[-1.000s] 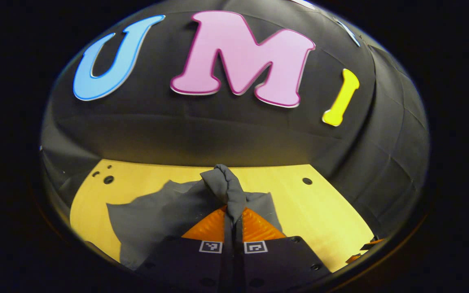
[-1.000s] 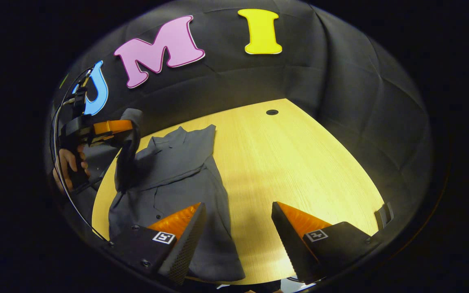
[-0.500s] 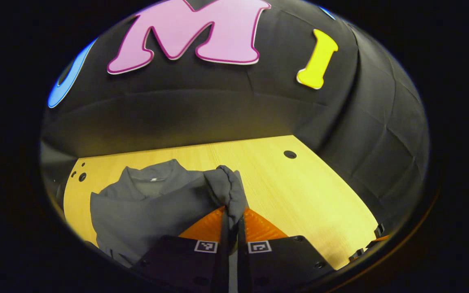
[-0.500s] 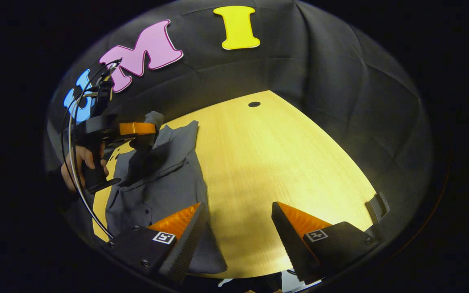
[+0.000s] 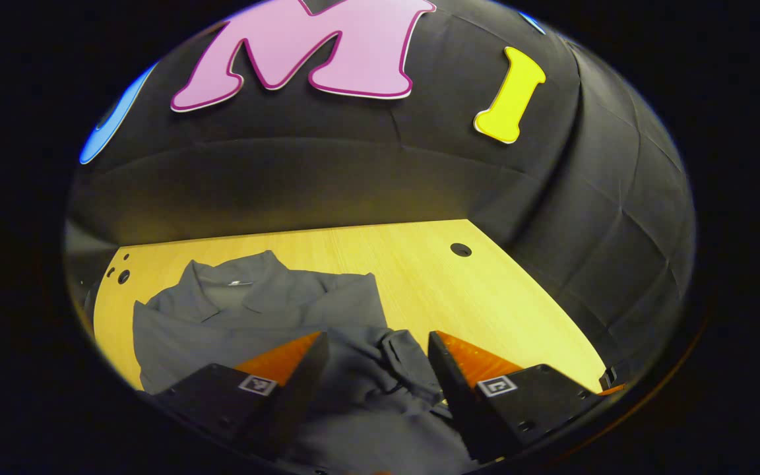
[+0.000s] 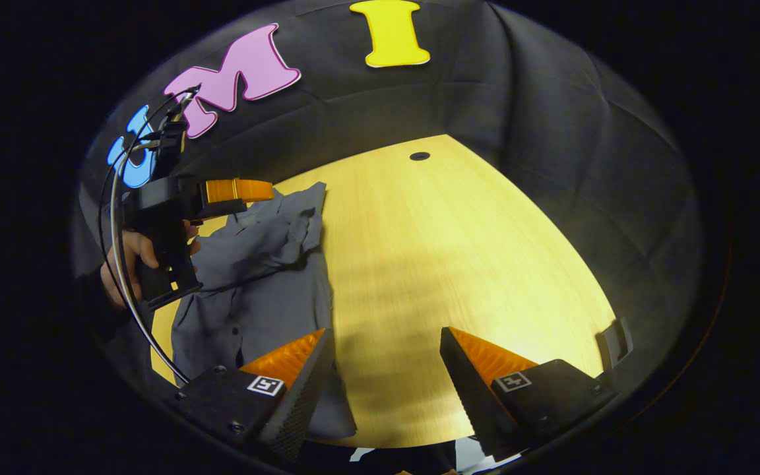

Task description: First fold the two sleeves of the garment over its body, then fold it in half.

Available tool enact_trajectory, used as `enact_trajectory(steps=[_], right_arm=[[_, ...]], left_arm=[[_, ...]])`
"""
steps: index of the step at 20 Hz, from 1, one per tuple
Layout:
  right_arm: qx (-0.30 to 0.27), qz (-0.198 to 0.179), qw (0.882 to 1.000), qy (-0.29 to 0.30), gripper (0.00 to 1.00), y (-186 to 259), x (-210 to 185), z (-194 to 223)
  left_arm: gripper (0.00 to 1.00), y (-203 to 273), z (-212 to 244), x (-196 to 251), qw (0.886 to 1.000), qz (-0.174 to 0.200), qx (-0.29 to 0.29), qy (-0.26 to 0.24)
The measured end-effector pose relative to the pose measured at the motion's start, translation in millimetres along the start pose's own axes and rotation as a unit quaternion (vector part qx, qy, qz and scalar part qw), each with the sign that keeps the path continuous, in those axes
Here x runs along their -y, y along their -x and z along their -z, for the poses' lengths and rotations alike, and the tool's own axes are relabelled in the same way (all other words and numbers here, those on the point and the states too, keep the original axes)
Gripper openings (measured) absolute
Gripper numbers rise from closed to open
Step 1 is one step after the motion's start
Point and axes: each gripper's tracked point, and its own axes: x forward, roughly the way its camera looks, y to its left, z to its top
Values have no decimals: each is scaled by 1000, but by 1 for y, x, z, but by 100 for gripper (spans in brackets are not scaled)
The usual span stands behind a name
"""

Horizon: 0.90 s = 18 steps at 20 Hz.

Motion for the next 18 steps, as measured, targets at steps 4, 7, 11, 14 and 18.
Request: enact_trajectory(steps=[4, 7, 11, 14, 18], right_arm=[[-38, -36, 999, 4, 99, 0, -18, 11], [-64, -47, 997, -4, 99, -7, -38, 24], [-96, -46, 994, -14, 99, -21, -54, 41], [-126, -33, 991, -26, 99, -23, -56, 60], [-149, -14, 988, -22, 99, -20, -54, 81]], left_arm=[[97, 47, 37, -49, 999, -37, -8, -16], [97, 91, 76, -91, 998, -54, -24, 1], [97, 150, 149, -160, 991, -115, -66, 30], [96, 189, 206, -193, 982, -146, -104, 57], [93, 231, 257, -225, 975, -165, -136, 53]])
